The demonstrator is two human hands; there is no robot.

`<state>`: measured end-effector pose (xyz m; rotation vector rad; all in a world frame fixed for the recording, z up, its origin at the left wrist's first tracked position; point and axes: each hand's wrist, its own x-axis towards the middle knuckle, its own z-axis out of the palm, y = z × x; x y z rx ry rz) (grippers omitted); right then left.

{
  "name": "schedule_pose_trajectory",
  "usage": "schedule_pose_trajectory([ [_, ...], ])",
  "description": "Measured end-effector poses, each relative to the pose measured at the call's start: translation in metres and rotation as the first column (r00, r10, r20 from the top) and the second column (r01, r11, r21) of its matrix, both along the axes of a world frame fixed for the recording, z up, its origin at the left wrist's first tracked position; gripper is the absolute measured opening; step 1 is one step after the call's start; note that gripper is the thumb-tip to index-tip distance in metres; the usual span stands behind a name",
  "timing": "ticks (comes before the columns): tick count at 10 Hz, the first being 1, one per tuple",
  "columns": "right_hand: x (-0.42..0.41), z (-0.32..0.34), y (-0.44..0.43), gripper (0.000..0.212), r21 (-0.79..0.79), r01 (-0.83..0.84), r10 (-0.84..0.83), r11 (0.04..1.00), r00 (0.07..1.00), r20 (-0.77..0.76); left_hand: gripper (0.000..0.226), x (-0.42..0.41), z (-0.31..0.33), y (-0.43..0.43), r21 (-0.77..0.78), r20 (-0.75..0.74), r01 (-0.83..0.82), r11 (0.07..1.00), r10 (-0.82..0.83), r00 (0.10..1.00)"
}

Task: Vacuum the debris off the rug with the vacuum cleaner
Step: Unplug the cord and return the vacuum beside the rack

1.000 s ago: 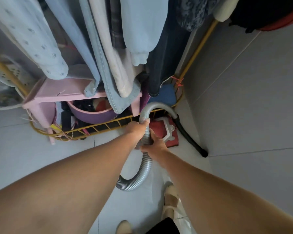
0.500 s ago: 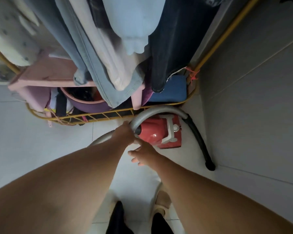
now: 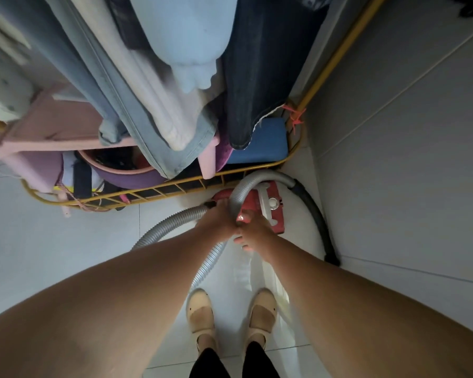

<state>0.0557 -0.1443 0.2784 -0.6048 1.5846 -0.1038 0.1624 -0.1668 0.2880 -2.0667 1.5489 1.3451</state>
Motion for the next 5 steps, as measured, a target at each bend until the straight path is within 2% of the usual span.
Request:
schedule_pose_trajectory([
  [1, 0.003, 0.011, -0.006, 0.038, -0.010, 0.086, -0.086, 0.996, 0.993, -0.076, 0.050, -0.007, 0.012, 0.000, 0.018, -0.060, -0.033, 0.999, 0.034, 0.998],
  [2, 0.002, 0.021, -0.010, 0.029, 0.007, 0.144, -0.142, 0.990, 0.983, -0.120, 0.085, 0.005, -0.027, 0.000, 0.053, -0.193, -0.107, 0.993, 0.116, 0.974],
  [3, -0.005, 0.036, -0.011, 0.021, 0.055, 0.136, -0.126, 0.989, 0.979, -0.161, 0.084, 0.012, -0.017, -0.001, 0.082, -0.249, -0.078, 0.994, 0.096, 0.964],
  [4, -0.008, 0.052, -0.013, 0.028, 0.089, 0.111, -0.094, 0.990, 0.979, -0.179, 0.041, 0.012, 0.048, 0.000, 0.080, -0.242, -0.034, 0.996, 0.053, 0.969],
  [5, -0.005, 0.072, -0.012, 0.031, 0.097, 0.068, -0.051, 0.993, 0.983, -0.174, 0.028, 0.016, 0.079, 0.002, 0.023, -0.207, -0.045, 0.999, 0.049, 0.977],
])
